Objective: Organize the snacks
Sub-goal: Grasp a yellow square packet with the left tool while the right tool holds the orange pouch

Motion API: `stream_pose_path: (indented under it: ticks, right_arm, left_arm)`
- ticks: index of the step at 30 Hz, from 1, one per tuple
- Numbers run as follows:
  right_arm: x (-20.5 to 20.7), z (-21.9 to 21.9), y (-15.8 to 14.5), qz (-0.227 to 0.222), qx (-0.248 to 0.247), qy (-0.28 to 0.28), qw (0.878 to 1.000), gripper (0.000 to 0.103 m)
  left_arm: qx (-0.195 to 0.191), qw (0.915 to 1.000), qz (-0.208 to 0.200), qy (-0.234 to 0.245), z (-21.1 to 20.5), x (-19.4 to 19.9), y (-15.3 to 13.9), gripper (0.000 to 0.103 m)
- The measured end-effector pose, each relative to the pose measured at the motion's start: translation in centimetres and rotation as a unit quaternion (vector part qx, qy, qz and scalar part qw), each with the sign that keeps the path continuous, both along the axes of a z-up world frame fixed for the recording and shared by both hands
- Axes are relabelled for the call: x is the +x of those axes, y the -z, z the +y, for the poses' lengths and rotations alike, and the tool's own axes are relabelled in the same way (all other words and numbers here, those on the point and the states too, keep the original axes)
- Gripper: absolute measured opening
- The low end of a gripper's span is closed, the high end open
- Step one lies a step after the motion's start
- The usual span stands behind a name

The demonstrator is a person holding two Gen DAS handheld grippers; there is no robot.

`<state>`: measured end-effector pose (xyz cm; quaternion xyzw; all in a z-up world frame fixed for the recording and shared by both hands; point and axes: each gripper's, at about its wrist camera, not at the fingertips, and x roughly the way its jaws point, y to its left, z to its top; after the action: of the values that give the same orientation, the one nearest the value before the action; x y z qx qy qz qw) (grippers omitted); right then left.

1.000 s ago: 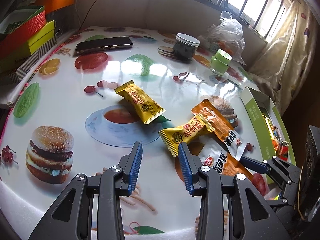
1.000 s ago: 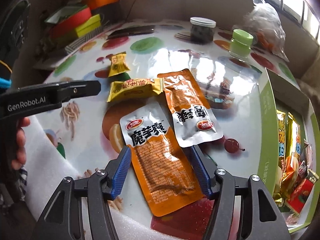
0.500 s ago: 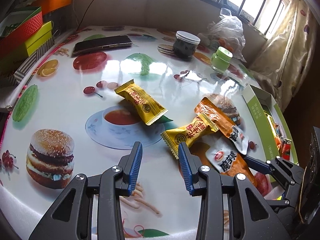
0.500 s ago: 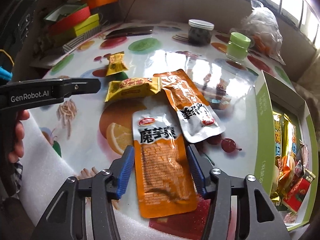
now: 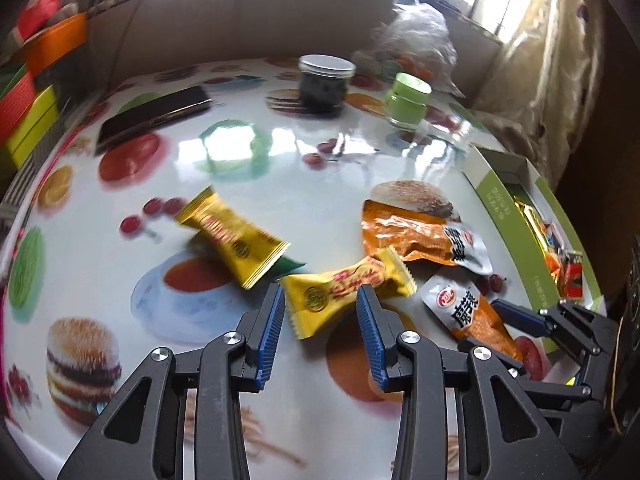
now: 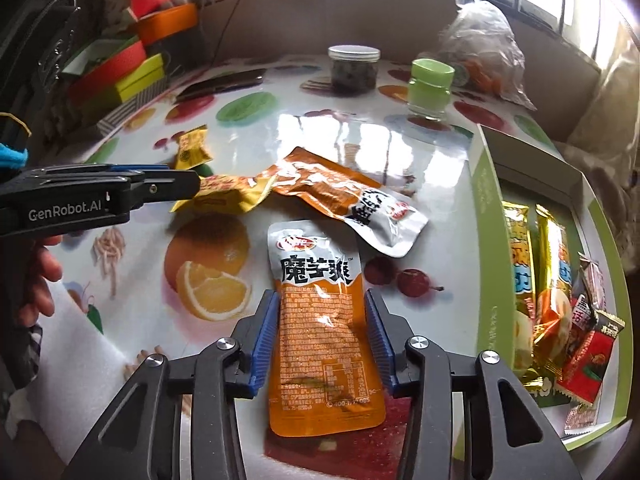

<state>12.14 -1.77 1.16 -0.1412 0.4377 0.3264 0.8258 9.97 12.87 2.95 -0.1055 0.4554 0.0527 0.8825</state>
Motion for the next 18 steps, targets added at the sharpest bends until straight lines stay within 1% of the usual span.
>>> stream_pose_path:
  ticks: [3,5,8,10,12,16,18]
  right_arm:
    - [0.1,-0.3,0.0,0.000,0.001,0.005,1.000,0.041]
    - [0.2,-0.3,0.0,0.001,0.004,0.005,1.000,0.041]
    - [0.3,-0.4,0.0,0.002,0.007,0.006,1.000,0.041]
    - [0.3,-0.5,0.0,0.002,0.009,0.007,1.000,0.040]
    - [0.3,-0.5,0.0,0.003,0.011,0.008,1.000,0.041]
    - [0.4,-0.6,0.0,0.005,0.013,0.008,1.000,0.041]
    - [0.4,-0.7,0.0,0.005,0.014,0.008,1.000,0.041]
  left_arm:
    - [0.027,0.9991,-0.004,0.032,-0.9,0.5,-0.3,0.055]
    - [0.033,0.9981,-0.003,0.051,-1.3,0.9,-0.3,0.056]
    - [0.055,0.9961,0.000,0.069,-1.8,1.6,-0.1,0.056]
    - [0.059,0.9950,0.010,0.080,-2.0,2.1,0.3,0.056]
    - [0.066,0.9945,0.012,0.081,-2.1,2.3,0.6,0.056]
    - [0.079,0.9920,0.012,0.098,-2.5,2.5,0.7,0.056]
    - [0.076,0.9922,0.017,0.098,-2.6,2.6,0.7,0.056]
